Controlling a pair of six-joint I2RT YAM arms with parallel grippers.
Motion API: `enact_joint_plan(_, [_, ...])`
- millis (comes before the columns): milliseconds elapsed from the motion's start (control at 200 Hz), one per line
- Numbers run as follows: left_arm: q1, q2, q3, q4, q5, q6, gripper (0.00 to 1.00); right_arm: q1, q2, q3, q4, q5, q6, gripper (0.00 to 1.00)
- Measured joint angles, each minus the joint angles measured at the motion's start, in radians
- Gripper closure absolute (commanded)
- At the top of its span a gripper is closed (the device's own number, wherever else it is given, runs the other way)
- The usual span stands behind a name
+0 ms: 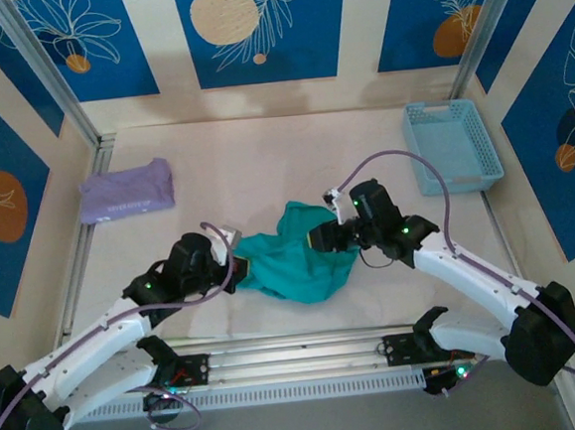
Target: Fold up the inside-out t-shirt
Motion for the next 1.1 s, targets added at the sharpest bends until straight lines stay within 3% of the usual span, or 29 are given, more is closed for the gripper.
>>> enact_joint_plan(140, [0.024, -0.037, 0.001, -0.064, -0.056, -0.013, 1.00, -0.078, 0.065, 0.014, -0.064, 0.156, -0.002, 0.48])
enact_joint_plan(380, [0.041, -0.058, 0.008, -0.106, -0.085, -0.013, 1.00, -0.145, 0.360, 0.085, -0.122, 0.365, -0.021, 0.46])
enact_joint_plan(455, [0.043, -0.063, 0.009, -0.111, -0.085, -0.013, 1.00, -0.163, 0.443, 0.127, -0.132, 0.381, -0.032, 0.56])
enact_joint_plan(570, [0.050, -0.077, 0.011, -0.113, -0.091, -0.012, 1.00, -0.186, 0.541, 0.189, -0.128, 0.363, -0.053, 0.87])
enact_joint_plan(645, [0.059, -0.089, 0.023, -0.122, -0.100, -0.010, 1.00, -0.200, 0.552, 0.206, -0.129, 0.340, -0.056, 1.00])
enact_joint_plan(755, [0.089, -0.108, 0.082, -0.152, -0.113, -0.002, 1.00, -0.226, 0.481, 0.213, -0.139, 0.320, -0.067, 1.00])
enact_joint_plan(855, [0.133, -0.116, 0.192, -0.178, -0.128, 0.022, 1.00, -0.294, 0.294, 0.226, -0.160, 0.283, -0.070, 1.00])
enact_joint_plan(965, [0.197, -0.101, 0.372, -0.188, -0.146, 0.065, 1.00, -0.385, 0.068, 0.317, -0.169, 0.247, -0.069, 1.00])
enact_joint_plan(1100, [0.267, -0.022, 0.647, -0.193, -0.160, 0.121, 1.00, -0.431, -0.092, 0.494, -0.157, 0.225, -0.070, 1.00])
